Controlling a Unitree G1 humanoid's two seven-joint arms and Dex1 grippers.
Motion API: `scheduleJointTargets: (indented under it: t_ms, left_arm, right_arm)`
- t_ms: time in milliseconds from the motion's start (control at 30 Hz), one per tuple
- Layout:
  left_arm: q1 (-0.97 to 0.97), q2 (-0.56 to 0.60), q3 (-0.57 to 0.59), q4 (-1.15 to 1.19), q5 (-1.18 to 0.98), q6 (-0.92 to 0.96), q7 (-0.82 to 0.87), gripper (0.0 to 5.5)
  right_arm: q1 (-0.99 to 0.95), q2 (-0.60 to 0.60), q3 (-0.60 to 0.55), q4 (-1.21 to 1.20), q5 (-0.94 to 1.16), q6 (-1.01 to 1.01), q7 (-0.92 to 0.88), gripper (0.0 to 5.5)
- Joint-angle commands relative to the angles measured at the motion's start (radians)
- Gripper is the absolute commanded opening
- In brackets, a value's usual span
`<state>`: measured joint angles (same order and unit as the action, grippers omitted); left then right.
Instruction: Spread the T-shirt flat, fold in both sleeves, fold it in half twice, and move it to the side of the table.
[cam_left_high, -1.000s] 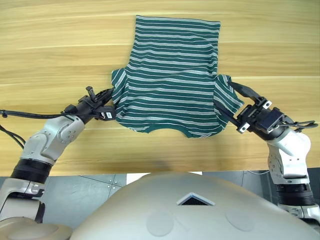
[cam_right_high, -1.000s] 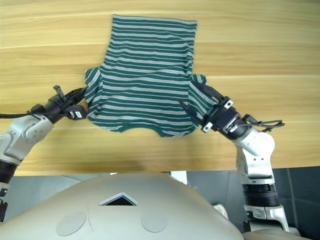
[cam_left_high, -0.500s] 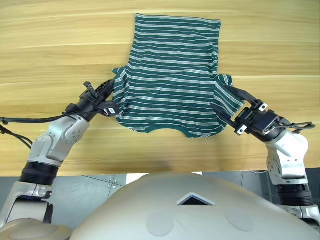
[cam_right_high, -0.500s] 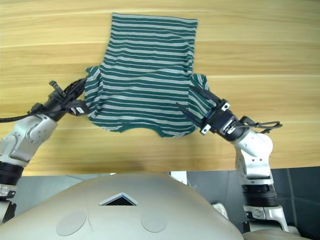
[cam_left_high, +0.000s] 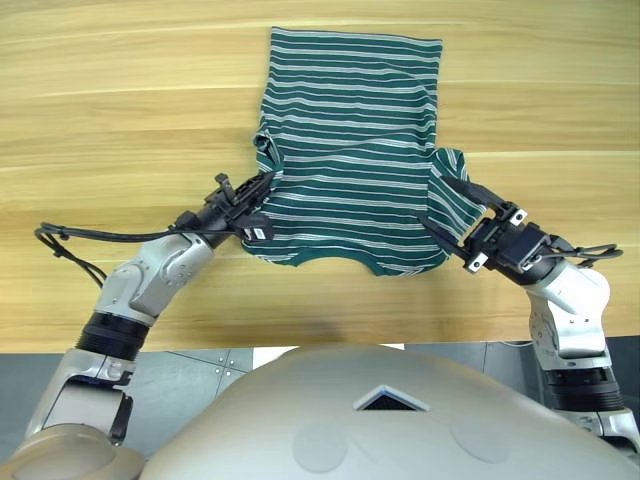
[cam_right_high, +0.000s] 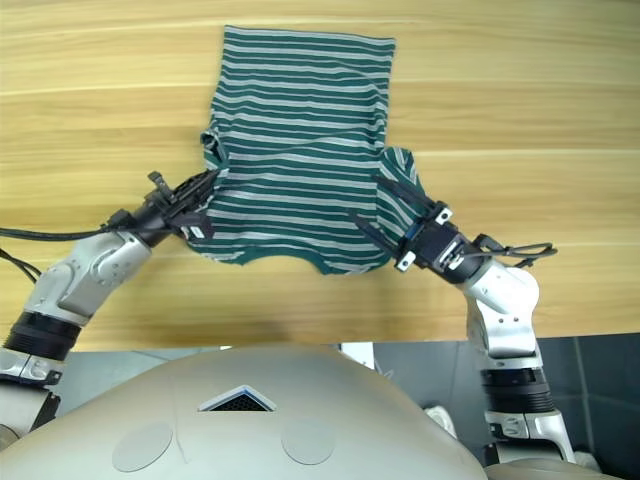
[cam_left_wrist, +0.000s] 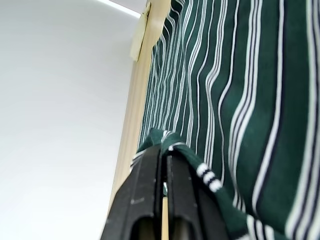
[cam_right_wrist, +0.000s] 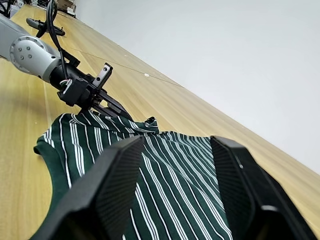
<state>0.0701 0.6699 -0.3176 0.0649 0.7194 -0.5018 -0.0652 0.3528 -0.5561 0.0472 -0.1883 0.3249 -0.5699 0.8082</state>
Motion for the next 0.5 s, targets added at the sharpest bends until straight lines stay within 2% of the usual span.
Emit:
scheduleJointTargets:
  t_ms: [33, 67, 267, 500]
  left_arm:
    - [-0.028, -0.024, -0.028, 0.029, -0.011, -0.007, -0.036, 0.01]
    - [-0.025, -0.027, -0.035, 0.041, -0.023, -0.006, -0.05, 0.3]
    - [-0.025, -0.038, -0.039, 0.071, -0.081, 0.003, -0.102, 1.17]
    - [0.07, 0.038, -0.072, 0.039, -0.129, -0.027, -0.246, 2.21]
  right_arm:
    - [-0.009, 0.002, 0.003, 0.002, -0.01, 0.002, 0.007, 2.51]
    - [-0.007, 0.002, 0.002, -0.001, -0.009, 0.003, 0.006, 2.51]
    - [-0.002, 0.0, -0.003, 0.001, -0.015, 0.003, 0.001, 2.51]
    - [-0.002, -0.015, -0.041, 0.003, -0.035, 0.007, -0.018, 2.51]
